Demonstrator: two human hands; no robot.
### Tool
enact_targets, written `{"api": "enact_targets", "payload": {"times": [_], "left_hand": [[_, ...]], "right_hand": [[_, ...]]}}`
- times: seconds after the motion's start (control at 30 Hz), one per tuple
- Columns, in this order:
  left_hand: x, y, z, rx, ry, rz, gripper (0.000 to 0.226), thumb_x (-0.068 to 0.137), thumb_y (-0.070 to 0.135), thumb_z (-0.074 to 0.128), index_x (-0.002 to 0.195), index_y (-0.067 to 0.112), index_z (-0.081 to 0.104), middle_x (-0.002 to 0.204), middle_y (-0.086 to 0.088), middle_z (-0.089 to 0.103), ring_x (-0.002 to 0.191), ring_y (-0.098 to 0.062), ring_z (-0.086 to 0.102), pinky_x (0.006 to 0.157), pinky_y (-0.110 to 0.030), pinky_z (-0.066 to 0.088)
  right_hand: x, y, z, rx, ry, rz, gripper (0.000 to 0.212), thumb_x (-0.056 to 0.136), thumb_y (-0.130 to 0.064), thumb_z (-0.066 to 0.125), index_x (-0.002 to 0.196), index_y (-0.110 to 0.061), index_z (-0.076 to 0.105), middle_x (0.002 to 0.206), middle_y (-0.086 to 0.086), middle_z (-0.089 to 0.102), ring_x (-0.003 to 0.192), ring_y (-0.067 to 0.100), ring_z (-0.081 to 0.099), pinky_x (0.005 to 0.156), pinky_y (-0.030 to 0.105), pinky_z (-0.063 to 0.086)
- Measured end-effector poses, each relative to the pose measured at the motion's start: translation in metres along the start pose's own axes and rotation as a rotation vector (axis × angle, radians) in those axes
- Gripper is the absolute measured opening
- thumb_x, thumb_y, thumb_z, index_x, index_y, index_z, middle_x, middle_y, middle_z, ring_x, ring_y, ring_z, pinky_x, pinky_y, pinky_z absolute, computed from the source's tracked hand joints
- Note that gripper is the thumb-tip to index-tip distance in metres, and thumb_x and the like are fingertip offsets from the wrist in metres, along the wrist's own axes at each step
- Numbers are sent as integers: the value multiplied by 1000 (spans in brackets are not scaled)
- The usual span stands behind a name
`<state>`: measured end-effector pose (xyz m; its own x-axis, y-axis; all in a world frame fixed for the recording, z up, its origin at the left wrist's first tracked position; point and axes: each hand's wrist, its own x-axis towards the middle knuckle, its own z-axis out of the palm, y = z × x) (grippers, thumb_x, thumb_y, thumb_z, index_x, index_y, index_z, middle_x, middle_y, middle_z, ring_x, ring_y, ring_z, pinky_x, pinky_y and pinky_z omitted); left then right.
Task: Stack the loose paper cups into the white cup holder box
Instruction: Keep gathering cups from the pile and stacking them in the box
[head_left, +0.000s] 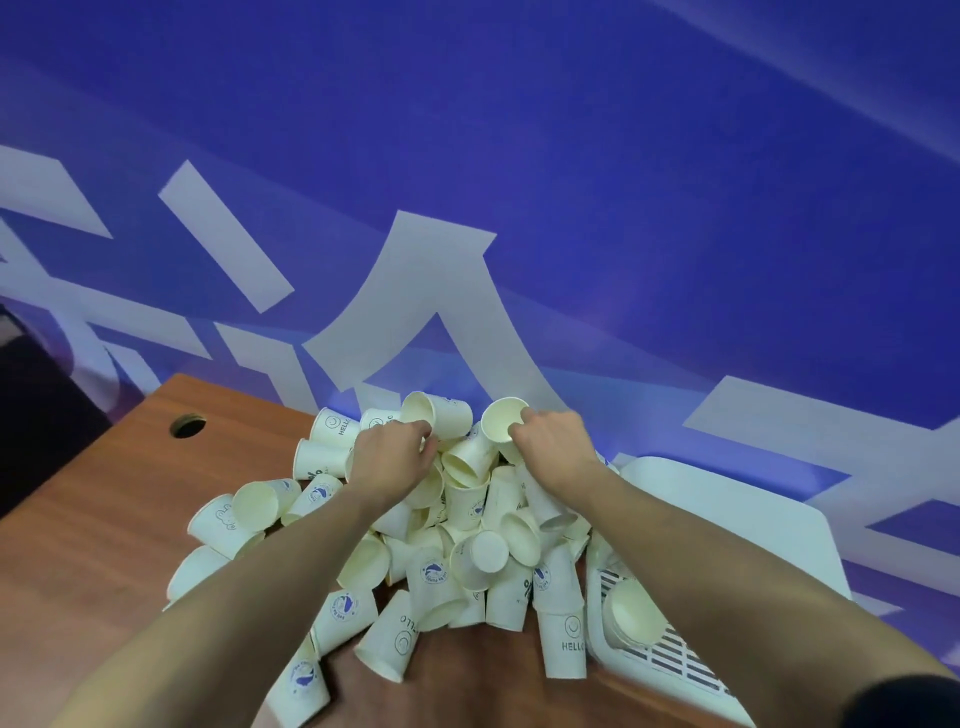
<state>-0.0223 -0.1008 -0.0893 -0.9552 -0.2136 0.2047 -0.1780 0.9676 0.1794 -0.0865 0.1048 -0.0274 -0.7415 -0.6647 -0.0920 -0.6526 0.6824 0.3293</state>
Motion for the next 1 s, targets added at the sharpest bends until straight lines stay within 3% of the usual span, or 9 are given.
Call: {"api": "enact_targets", "payload": {"times": [0.07, 0.17, 0.23, 0.4, 0.5, 0.67, 0.83, 1.0], "left_hand": [[0, 5, -11, 14, 28, -8, 29, 95, 39, 45, 83, 23, 66, 69, -1, 66, 66, -26, 62, 54, -30, 39], [-3, 15, -30, 40, 73, 14, 29, 96, 37, 46, 82, 21, 65, 67, -1, 65, 61, -26, 59, 52, -29, 30], [-7, 22, -42, 58, 87, 39, 28, 96, 37, 46, 80, 21, 64, 65, 0, 63, 57, -23, 54, 49, -28, 24], [-26, 45, -62, 64, 73, 135, 24, 93, 33, 48, 73, 21, 53, 60, 5, 52, 56, -22, 50, 50, -28, 26], [-43, 63, -67, 64, 53, 217, 23, 92, 33, 48, 74, 21, 52, 63, 3, 57, 56, -23, 49, 52, -28, 29], [-67, 94, -64, 101, 19, 359, 24, 92, 35, 48, 78, 20, 58, 65, 0, 61, 58, -25, 55, 49, -29, 22], [-90, 126, -56, 109, -2, 490, 23, 88, 34, 52, 69, 21, 51, 55, 3, 46, 50, -24, 45, 49, -27, 28], [-111, 160, -44, 123, -15, 666, 21, 80, 33, 60, 63, 22, 55, 53, 1, 57, 45, -24, 55, 45, -22, 21]], "right_hand": [[-8, 3, -8, 16, 50, 5, 31, 68, 5, 63, 72, -18, 43, 74, 1, 38, 57, 26, 42, 49, 26, 24], [-23, 10, -15, 52, 192, 59, 51, 32, 4, 79, 52, -20, 38, 53, 1, 31, 39, 21, 23, 48, 19, 9], [-34, 14, -14, 98, 265, 101, 45, 24, 3, 81, 46, -17, 47, 47, 1, 38, 36, 21, 22, 47, 18, 11], [-77, 14, -23, 125, 247, 225, 36, 37, -6, 87, 52, -18, 57, 50, -1, 44, 36, 21, 33, 45, 22, 14], [-106, 14, -19, 153, 282, 263, 35, 41, -9, 87, 50, -18, 55, 49, -2, 37, 35, 22, 35, 46, 22, 12], [-155, 12, -2, 178, 228, 319, 34, 43, -18, 89, 53, -21, 57, 52, -4, 45, 38, 21, 47, 44, 23, 16], [-207, 18, 19, 197, 255, 366, 28, 53, -19, 87, 55, -21, 58, 55, -3, 48, 40, 21, 51, 41, 21, 21], [-253, 29, 46, 226, 258, 434, 22, 58, -21, 84, 56, -20, 62, 57, -2, 50, 42, 23, 53, 38, 24, 23]]}}
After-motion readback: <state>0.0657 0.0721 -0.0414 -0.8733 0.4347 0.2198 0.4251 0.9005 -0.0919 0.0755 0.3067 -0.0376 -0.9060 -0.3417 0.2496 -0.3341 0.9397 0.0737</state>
